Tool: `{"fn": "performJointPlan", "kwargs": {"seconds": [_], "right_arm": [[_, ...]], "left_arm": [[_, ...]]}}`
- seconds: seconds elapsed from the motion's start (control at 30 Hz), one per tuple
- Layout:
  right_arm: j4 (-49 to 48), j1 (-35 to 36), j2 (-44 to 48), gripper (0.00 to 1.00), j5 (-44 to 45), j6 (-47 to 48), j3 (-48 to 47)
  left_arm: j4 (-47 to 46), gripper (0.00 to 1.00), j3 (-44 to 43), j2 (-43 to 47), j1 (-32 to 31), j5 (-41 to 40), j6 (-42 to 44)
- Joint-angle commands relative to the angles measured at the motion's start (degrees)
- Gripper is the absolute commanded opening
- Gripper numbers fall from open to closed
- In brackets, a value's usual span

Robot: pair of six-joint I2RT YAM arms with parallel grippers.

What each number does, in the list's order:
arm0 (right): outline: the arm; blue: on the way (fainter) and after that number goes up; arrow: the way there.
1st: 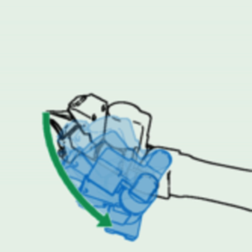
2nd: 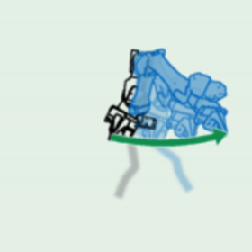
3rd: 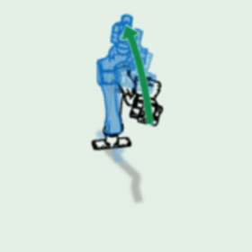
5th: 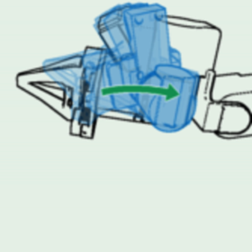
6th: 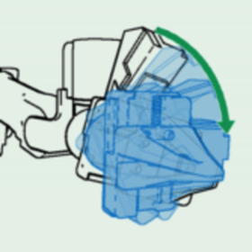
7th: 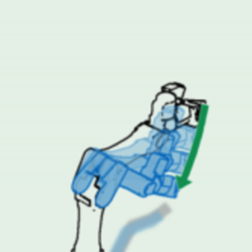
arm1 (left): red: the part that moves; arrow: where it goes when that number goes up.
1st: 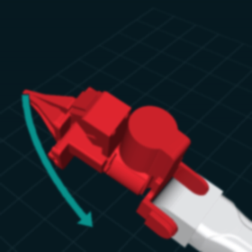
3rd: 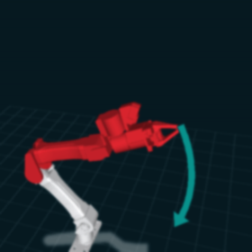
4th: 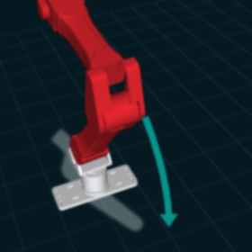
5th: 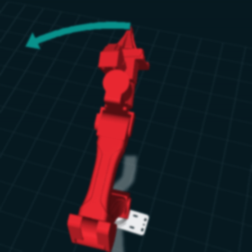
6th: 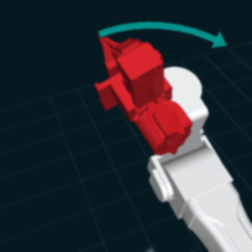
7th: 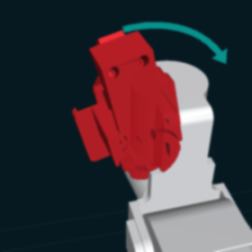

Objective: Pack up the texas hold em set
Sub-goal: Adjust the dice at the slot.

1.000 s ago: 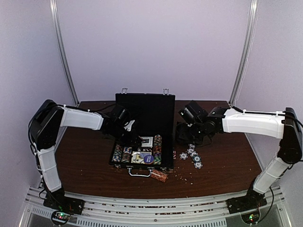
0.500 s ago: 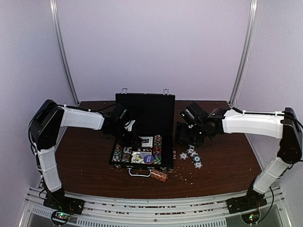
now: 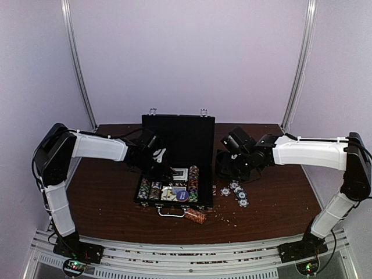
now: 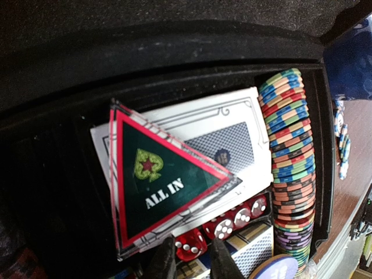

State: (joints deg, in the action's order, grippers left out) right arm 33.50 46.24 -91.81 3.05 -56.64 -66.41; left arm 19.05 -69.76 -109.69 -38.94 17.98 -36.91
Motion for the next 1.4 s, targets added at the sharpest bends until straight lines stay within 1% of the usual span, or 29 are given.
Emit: {"fn": "performJointPlan", "kwargs": {"seconds": [0.0, 0.23, 0.5, 0.7, 0.83, 1.13, 1.37], "right_arm": [[-0.37, -0.26, 1.54, 0.47, 0.04, 1.01, 0.89], [0.24, -0.26, 2.12, 0.47, 0.29, 1.17, 1.04], [0.25, -0.21, 2.07, 0.47, 0.03, 1.36, 1.25], [0.23, -0.27, 1.99, 0.47, -0.15, 1.53, 1.22], [0.34, -0.26, 2.05, 0.47, -0.24, 1.66, 1.43], [0.38, -0.27, 2.25, 0.47, -0.07, 1.87, 1.49], [0.72, -0.36, 1.41, 0.47, -0.15, 2.59, 0.32]], "left_arm": [[0.48, 0.23, 0.6, 0.93, -0.39, -0.97, -0.79], [0.53, 0.23, 1.02, 1.48, -0.73, -1.46, -1.77], [0.55, 0.23, 0.76, -0.15, -1.02, -0.3, -2.48], [0.5, 0.27, 1.03, -0.73, -1.1, -0.3, -3.39], [0.47, 0.28, 0.4, -1.95, -1.55, -0.36, -3.69], [-2.44, 0.25, -0.47, -3.06, -1.98, 0.65, -3.27], [-3.56, 0.29, -1.38, -1.29, -2.64, -0.49, -2.03]]}}
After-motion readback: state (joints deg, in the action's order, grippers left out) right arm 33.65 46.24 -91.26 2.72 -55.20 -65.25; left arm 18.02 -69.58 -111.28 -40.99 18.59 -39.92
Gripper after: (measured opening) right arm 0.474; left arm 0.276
